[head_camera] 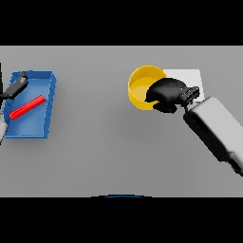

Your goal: Pick up the red beaker and tilt it to pour out 1 green nut into yellow bowl. Pick up the yellow bowl and place it on the metallic measuring scale.

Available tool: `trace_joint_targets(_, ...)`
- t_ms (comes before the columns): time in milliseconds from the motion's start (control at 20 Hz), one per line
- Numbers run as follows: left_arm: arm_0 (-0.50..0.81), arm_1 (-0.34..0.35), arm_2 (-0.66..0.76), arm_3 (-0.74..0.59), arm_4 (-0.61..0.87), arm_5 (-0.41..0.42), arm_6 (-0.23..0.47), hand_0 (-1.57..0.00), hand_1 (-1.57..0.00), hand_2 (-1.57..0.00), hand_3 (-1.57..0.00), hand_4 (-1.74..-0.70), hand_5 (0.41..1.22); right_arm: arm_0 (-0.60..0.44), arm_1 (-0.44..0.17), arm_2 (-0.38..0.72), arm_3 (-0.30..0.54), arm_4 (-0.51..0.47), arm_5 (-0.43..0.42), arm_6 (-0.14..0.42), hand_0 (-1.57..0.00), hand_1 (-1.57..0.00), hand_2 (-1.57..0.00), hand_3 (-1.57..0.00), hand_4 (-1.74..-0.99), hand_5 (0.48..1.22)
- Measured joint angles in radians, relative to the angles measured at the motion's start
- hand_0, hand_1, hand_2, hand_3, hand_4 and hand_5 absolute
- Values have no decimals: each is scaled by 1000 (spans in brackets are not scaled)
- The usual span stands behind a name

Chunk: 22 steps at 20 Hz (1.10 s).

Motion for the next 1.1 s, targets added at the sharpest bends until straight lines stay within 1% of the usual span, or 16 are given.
trace_joint_targets(100, 5, 4, 1, -7, -3, 3, -5, 1, 1, 1, 1, -744, 710, -5, -26, -23, 19, 1, -21, -6, -1570, -1570, -1504, -1239, -1741, 1221)
trace_joint_targets(200, -6, 14, 5, -1, -6, -1, 10, 1, 1, 1, 1, -744, 708, -23, -50, -50, 54, 10, -56, -3, -1571, -1571, -1527, -1219, -1741, 1221)
trace_joint_targets(250, 1, 8, 4, -7, -1, -2, 4, 1, 1, 1, 1, -743, 708, -28, -58, -59, 92, 18, -84, -19, -1571, -1571, -1536, -1209, -1741, 1221)
trace_joint_targets(300, -2, 14, 9, -5, 1, -4, 7, 1, 1, 1, 1, -741, 706, -31, -72, -71, 103, 17, -99, -25, -1571, -1571, -1540, -1198, -1741, 1221)
trace_joint_targets(400, 10, 14, 7, -21, 3, -7, 7, 1, 1, 1, 1, -737, 699, -48, -90, -96, 173, 21, -128, -46, -1571, -1571, -1508, -1186, -1741, 1221)
trace_joint_targets(450, 7, 14, 6, -22, 4, -11, 8, 1, 1, 1, 1, -734, 697, -48, -89, -103, 190, 17, -136, -47, -1571, -1571, -1501, -1175, -1741, 1221)
trace_joint_targets(500, 15, 16, 6, -17, 3, -11, -3, 1, 1, 1, 1, -731, 696, -55, -89, -114, 223, 15, -151, -62, -1571, -1571, -1508, -1171, -1741, 1221)
trace_joint_targets(550, 11, 21, 10, -15, 7, -17, 2, 1, 1, 1, 1, -728, 691, -56, -87, -121, 256, 20, -168, -56, -1571, -1571, -1506, -1176, -1741, 1221)
trace_joint_targets(600, 13, 21, 6, -32, 5, -18, 8, 1, 1, 1, 1, -726, 688, -57, -82, -121, 294, 35, -199, -59, -1571, -1571, -1495, -1200, -1741, 1221)
trace_joint_targets(700, 12, 16, 8, -28, 9, -18, 13, 1, 1, 1, 1, -722, 684, -69, -82, -124, 375, 53, -246, -96, -1571, -1571, -1459, -1259, -1741, 1221)
trace_joint_targets(800, -4, 23, 13, -7, 2, -16, 20, 1, 1, 1, 1, -724, 681, -69, -77, -129, 431, 61, -280, -108, -1571, -1571, -1425, -1315, -1741, 1221)
trace_joint_targets(900, 0, 19, 7, -22, 1, -18, 19, 1, 1, 1, 1, -722, 681, -81, -72, -136, 492, 65, -295, -118, -1571, -1571, -1396, -1362, -1741, 1221)
trace_joint_targets(1050, 8, 22, 9, -18, -2, -13, 19, 1, 1, 1, 1, -725, 676, -82, -53, -135, 545, 66, -313, -134, -1571, -1571, -1379, -1331, -1741, 1221)
trace_joint_targets(1100, 8, 20, 10, -19, 1, -14, 22, 1, 1, 1, 1, -728, 675, -74, -52, -138, 545, 60, -318, -140, -1571, -1571, -1362, -1338, -1741, 1221)
